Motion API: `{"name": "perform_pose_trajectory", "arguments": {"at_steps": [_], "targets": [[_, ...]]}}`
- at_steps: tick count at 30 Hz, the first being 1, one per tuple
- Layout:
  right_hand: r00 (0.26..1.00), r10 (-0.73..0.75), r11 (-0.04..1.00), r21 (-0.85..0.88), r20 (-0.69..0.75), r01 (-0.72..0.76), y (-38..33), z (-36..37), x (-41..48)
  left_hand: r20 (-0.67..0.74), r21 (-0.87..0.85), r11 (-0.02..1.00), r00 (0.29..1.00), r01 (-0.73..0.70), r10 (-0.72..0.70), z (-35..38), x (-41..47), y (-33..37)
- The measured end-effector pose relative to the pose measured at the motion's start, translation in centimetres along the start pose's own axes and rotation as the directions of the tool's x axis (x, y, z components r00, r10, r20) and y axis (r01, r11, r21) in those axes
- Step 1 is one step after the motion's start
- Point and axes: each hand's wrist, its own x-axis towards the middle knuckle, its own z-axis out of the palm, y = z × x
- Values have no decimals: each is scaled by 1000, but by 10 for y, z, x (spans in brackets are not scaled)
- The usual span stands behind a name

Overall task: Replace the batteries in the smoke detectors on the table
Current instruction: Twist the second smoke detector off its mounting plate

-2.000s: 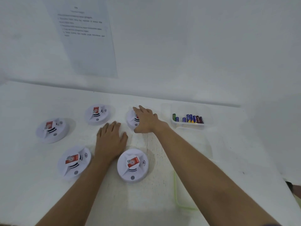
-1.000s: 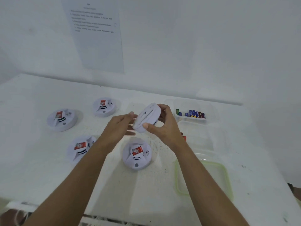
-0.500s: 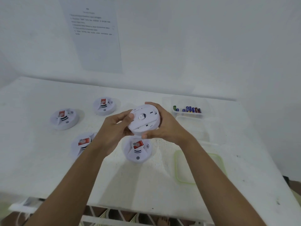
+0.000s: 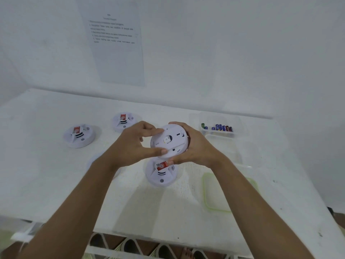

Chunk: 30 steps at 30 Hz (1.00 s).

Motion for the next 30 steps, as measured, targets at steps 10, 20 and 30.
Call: {"name": "perform_pose_trajectory", "arguments": {"at_steps": [10, 20, 30], "targets": [[1000, -11, 1000, 8, 5, 11, 0, -10, -8, 123, 42, 998, 992, -45, 40, -6, 4, 5], [996, -61, 998, 2, -65, 61, 3, -12, -6, -7, 60, 983, 985, -171, 172, 12, 13, 6], [995, -70, 989, 123, -76, 79, 7, -22, -4, -20, 12, 980, 980, -198, 198, 16, 25, 7]]}}
